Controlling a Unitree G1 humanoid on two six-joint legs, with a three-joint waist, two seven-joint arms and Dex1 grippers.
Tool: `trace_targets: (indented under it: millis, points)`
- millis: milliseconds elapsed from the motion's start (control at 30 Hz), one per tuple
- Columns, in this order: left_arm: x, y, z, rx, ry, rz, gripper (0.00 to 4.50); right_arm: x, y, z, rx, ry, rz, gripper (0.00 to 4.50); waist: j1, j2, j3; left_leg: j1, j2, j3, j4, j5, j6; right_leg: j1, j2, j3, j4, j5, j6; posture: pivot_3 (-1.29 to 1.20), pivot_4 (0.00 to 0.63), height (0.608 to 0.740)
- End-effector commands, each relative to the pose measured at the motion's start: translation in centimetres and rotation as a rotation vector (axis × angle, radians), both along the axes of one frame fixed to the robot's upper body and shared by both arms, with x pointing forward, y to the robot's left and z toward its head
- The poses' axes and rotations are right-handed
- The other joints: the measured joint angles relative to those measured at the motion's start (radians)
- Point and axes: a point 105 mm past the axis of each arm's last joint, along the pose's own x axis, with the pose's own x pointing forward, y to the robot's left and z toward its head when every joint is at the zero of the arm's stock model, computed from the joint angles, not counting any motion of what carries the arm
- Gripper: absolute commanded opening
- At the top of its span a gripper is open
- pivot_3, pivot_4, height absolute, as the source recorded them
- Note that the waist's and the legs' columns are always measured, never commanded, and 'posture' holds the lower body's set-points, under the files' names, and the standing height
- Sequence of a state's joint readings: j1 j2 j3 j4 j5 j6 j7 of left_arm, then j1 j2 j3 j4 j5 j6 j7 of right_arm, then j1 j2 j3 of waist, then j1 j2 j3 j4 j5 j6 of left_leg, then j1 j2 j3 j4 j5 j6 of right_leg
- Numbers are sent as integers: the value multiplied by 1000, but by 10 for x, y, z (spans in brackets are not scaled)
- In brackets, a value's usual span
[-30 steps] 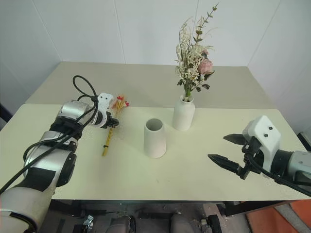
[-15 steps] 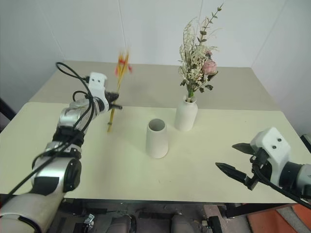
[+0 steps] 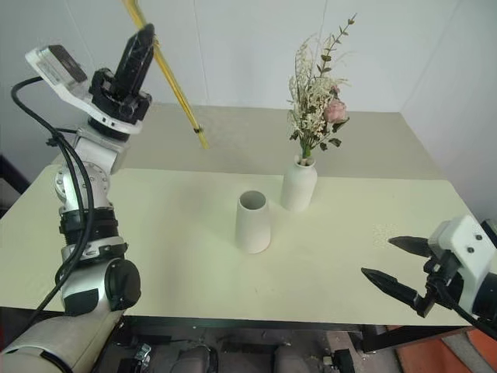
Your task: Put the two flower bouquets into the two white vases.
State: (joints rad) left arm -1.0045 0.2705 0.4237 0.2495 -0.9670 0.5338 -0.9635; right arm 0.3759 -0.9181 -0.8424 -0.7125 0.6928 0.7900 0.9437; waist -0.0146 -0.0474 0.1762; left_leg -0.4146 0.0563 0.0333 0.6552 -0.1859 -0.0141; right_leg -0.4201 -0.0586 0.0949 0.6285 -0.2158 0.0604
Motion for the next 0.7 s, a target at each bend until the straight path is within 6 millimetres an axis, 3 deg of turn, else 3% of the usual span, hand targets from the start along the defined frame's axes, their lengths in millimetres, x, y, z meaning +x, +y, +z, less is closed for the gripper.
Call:
trace_targets:
  millis: [33, 300, 700]
  points:
    - [-14, -22, -3, 77, -67, -94, 20, -4, -3, 11, 18, -40, 0, 4500, 0, 0, 0, -1, 0, -1, 2, 0, 0, 0, 0, 0, 0, -1, -2, 0, 150, 740]
    - [-2, -44, -23, 136, -83, -144, 20, -6, -5, 8, 3, -52, -40, 4500, -2, 0, 0, -3, -3, -3, 3, 0, 0, 0, -1, 0, 0, -2, -3, 0, 150, 740]
    - [15, -68, -35, 140, -57, -202, 20, -7, -8, 8, -19, -94, -95, 4500, -1, 0, 0, -6, -4, -6, 4, 0, 0, -2, -1, 0, -1, -2, -1, 0, 150, 740]
